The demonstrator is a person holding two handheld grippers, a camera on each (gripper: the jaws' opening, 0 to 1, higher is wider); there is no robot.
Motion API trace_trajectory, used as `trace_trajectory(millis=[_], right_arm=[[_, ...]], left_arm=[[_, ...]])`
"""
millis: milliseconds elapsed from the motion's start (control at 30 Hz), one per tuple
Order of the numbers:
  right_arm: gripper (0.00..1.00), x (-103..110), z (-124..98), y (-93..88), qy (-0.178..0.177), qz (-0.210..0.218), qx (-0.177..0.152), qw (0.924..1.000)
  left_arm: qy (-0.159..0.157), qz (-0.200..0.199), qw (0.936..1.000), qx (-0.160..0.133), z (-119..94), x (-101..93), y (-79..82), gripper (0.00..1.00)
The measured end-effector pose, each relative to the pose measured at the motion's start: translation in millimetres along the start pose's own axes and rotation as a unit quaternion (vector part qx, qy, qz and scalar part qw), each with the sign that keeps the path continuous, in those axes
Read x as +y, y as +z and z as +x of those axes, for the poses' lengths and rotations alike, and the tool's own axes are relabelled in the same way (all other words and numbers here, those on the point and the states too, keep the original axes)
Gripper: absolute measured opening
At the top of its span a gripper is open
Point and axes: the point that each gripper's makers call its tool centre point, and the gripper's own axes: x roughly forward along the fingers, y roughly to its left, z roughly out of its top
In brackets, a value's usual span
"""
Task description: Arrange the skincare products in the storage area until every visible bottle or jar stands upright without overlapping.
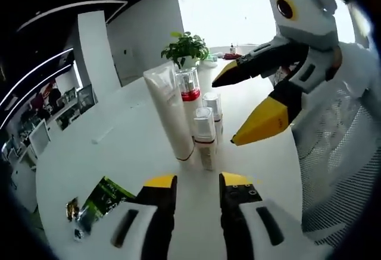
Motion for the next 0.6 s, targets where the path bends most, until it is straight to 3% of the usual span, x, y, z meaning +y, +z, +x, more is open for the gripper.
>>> trace_trajectory(millis=[367,500,600], right_arm=[[0.84,4,-9,-7.9,0.027,-0.016,0.024,0.9992],[0.94,6,-19,-11.7,0.044,-0.024,0.038,0.998],[0.99,5,-26,-15.6,0.05,-0.028,0.048,0.9972]], left_arm=[[-0.001,-0.041,0.9991,0.014,-39,0.3,-1.7,0.54],[0.015,-0.059,0.998,0.014,-63,4.5,-8.0,0.61],[0.015,-0.084,0.9959,0.033,-76,4.3,-22.4,0.64]])
